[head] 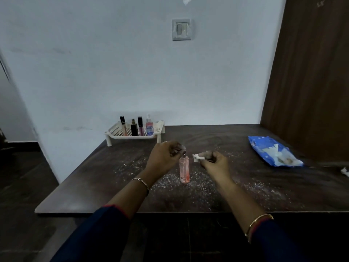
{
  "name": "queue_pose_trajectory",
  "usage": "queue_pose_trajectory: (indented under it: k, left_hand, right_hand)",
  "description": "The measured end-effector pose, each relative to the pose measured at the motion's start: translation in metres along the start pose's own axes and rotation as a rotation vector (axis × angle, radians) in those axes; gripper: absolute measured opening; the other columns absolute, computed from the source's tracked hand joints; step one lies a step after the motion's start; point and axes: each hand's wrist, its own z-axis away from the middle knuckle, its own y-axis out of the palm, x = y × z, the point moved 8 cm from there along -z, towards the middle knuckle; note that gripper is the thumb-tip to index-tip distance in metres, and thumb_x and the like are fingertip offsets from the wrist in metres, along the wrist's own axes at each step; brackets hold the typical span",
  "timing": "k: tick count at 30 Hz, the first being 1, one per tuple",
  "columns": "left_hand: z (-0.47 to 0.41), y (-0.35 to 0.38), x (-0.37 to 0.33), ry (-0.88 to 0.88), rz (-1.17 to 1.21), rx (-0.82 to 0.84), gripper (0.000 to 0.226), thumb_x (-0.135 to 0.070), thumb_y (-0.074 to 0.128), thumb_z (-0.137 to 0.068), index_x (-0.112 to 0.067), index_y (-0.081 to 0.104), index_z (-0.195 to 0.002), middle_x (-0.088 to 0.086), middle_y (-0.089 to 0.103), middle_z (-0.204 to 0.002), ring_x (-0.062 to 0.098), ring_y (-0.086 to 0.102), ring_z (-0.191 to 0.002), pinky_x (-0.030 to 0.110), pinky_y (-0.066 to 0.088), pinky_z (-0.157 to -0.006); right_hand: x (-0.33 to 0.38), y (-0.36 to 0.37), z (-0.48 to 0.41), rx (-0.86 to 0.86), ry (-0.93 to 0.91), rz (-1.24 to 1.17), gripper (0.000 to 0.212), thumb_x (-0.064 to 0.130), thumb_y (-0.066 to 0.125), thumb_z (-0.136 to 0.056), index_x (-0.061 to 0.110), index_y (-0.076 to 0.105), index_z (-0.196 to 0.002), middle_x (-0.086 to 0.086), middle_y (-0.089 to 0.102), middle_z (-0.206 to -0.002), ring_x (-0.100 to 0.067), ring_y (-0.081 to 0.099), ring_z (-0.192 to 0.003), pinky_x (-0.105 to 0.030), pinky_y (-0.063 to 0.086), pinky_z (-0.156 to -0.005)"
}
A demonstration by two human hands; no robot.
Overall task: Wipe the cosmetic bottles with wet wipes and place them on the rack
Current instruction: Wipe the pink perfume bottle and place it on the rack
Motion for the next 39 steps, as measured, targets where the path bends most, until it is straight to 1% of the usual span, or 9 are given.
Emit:
queue_pose_trajectory:
  k: [3, 8, 12, 17, 22, 30, 33, 36, 39]
  left_hand:
    - [0.004, 0.0, -0.003, -0.009, -0.007, -0.003, 0.014, -0.024, 0.071, -0.081, -0.018, 0.072, -0.093, -0.005, 0.074, -0.087, 0.005, 0.068, -0.078, 0.032, 0.058, -0.078]
    - [-0.004, 0.003, 0.0, -0.103, 0.079, 0.069, 0.003, -0.012, 0.07, -0.081, -0.013, 0.07, -0.084, -0.002, 0.072, -0.088, 0.006, 0.067, -0.082, 0.02, 0.055, -0.078]
    - [-0.013, 0.005, 0.01, -0.188, 0.165, 0.055, 0.015, -0.004, 0.072, -0.078, -0.013, 0.063, -0.071, 0.009, 0.073, -0.091, 0.003, 0.066, -0.077, 0.01, 0.052, -0.071]
    - [-0.028, 0.011, 0.023, -0.207, 0.108, 0.057, 0.012, -0.015, 0.076, -0.076, -0.009, 0.066, -0.074, 0.006, 0.074, -0.088, 0.01, 0.069, -0.081, 0.023, 0.056, -0.076]
    - [-0.037, 0.01, 0.034, -0.228, 0.064, 0.074, 0.014, -0.016, 0.075, -0.077, -0.012, 0.064, -0.07, 0.006, 0.073, -0.085, 0.01, 0.066, -0.073, 0.025, 0.055, -0.071]
    - [-0.042, 0.012, 0.043, -0.253, 0.039, 0.082, 0.016, -0.021, 0.075, -0.077, -0.011, 0.065, -0.07, -0.003, 0.068, -0.072, 0.007, 0.061, -0.064, 0.029, 0.053, -0.069]
    - [-0.043, 0.013, 0.042, -0.265, 0.025, 0.124, 0.016, -0.021, 0.076, -0.077, -0.014, 0.064, -0.068, -0.005, 0.069, -0.071, 0.003, 0.06, -0.06, 0.021, 0.05, -0.061]
    - [-0.046, 0.014, 0.037, -0.258, -0.004, 0.188, 0.018, -0.024, 0.077, -0.075, -0.014, 0.063, -0.069, -0.004, 0.069, -0.069, 0.003, 0.06, -0.057, 0.015, 0.044, -0.053]
    - [-0.046, 0.01, 0.032, -0.24, -0.074, 0.177, 0.019, -0.025, 0.077, -0.074, -0.013, 0.065, -0.068, -0.007, 0.068, -0.07, 0.007, 0.064, -0.066, 0.024, 0.051, -0.062]
  right_hand:
    - [0.005, 0.009, 0.01, 0.032, -0.015, -0.042, 0.01, 0.001, 0.065, -0.083, 0.009, 0.069, -0.081, -0.002, 0.068, -0.083, -0.012, 0.061, -0.08, -0.032, 0.053, -0.083]
    - [0.018, 0.02, 0.015, 0.055, -0.162, 0.096, 0.015, 0.002, 0.072, -0.078, 0.016, 0.068, -0.076, -0.001, 0.069, -0.076, -0.013, 0.063, -0.074, -0.021, 0.051, -0.066]
    - [0.019, 0.031, 0.015, 0.039, -0.25, 0.209, 0.018, 0.002, 0.074, -0.076, 0.016, 0.064, -0.071, -0.002, 0.069, -0.076, -0.014, 0.065, -0.073, -0.028, 0.054, -0.067]
    - [0.024, 0.041, 0.014, -0.05, -0.482, 0.584, 0.01, 0.013, 0.07, -0.079, 0.013, 0.064, -0.071, 0.0, 0.062, -0.075, -0.016, 0.057, -0.068, -0.04, 0.052, -0.062]
    - [0.012, 0.05, 0.027, 0.084, -0.564, 0.787, 0.012, 0.002, 0.065, -0.078, 0.014, 0.068, -0.075, 0.0, 0.065, -0.08, -0.011, 0.057, -0.068, -0.029, 0.049, -0.063]
    - [-0.002, 0.046, 0.03, 0.172, -0.53, 0.84, 0.007, 0.011, 0.073, -0.073, 0.017, 0.07, -0.071, 0.005, 0.064, -0.075, -0.006, 0.054, -0.064, -0.023, 0.043, -0.058]
    - [0.0, 0.049, 0.029, 0.197, -0.511, 0.851, 0.008, 0.01, 0.071, -0.073, 0.017, 0.069, -0.07, 0.004, 0.067, -0.078, -0.007, 0.057, -0.066, -0.025, 0.047, -0.061]
    - [0.016, 0.054, 0.023, 0.139, -0.544, 0.792, 0.007, 0.009, 0.066, -0.077, 0.012, 0.069, -0.071, -0.002, 0.066, -0.079, -0.013, 0.059, -0.067, -0.033, 0.053, -0.061]
    - [0.035, 0.063, 0.017, 0.053, -0.607, 0.819, 0.012, 0.013, 0.063, -0.084, 0.008, 0.067, -0.075, -0.003, 0.059, -0.078, -0.014, 0.052, -0.065, -0.034, 0.048, -0.058]
